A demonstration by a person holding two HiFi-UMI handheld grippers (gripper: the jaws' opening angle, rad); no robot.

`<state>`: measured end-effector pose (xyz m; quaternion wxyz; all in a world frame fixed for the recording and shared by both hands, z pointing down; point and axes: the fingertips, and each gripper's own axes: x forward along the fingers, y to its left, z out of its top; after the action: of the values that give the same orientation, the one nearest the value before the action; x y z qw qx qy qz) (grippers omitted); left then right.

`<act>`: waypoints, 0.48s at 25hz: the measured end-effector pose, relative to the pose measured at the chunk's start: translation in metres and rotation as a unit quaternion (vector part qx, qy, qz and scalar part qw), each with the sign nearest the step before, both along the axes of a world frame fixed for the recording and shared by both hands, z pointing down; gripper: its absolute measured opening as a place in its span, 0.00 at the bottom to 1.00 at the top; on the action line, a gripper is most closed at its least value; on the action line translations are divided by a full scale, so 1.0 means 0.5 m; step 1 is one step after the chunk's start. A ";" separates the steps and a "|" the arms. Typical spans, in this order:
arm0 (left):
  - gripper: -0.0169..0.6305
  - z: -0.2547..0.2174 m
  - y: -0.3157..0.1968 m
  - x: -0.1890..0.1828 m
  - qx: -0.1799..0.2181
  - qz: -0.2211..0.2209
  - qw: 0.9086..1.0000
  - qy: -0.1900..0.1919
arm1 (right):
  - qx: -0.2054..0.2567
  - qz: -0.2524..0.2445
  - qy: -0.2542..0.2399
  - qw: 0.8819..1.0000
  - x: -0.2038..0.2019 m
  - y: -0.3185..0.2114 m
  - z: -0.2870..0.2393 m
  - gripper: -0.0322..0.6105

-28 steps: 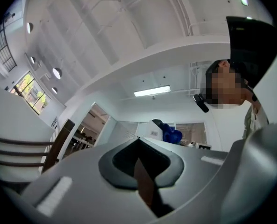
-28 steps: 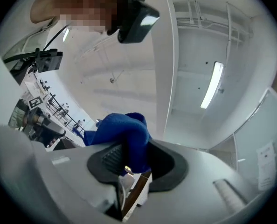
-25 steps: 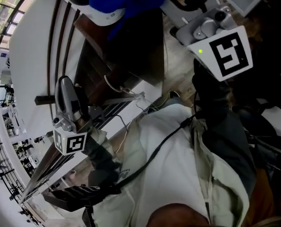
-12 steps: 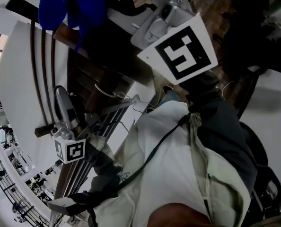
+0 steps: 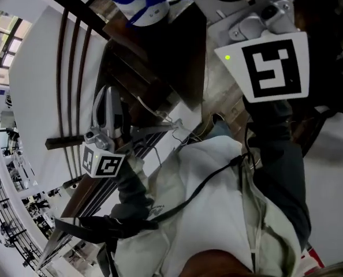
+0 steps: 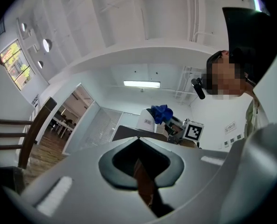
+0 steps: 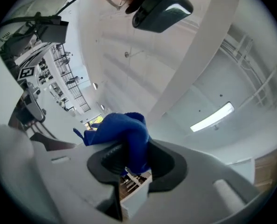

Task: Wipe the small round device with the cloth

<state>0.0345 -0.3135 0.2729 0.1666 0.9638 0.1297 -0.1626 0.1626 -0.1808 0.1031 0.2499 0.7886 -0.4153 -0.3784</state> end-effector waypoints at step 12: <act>0.03 -0.007 0.070 -0.037 0.001 -0.088 0.996 -0.015 | -0.131 -0.066 0.071 0.987 -0.099 0.015 0.087 0.22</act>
<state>0.0161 -0.2786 0.2694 0.1530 0.9739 0.0420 -0.1625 0.1132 -0.1734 0.1467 0.3540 0.6911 -0.4936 -0.3918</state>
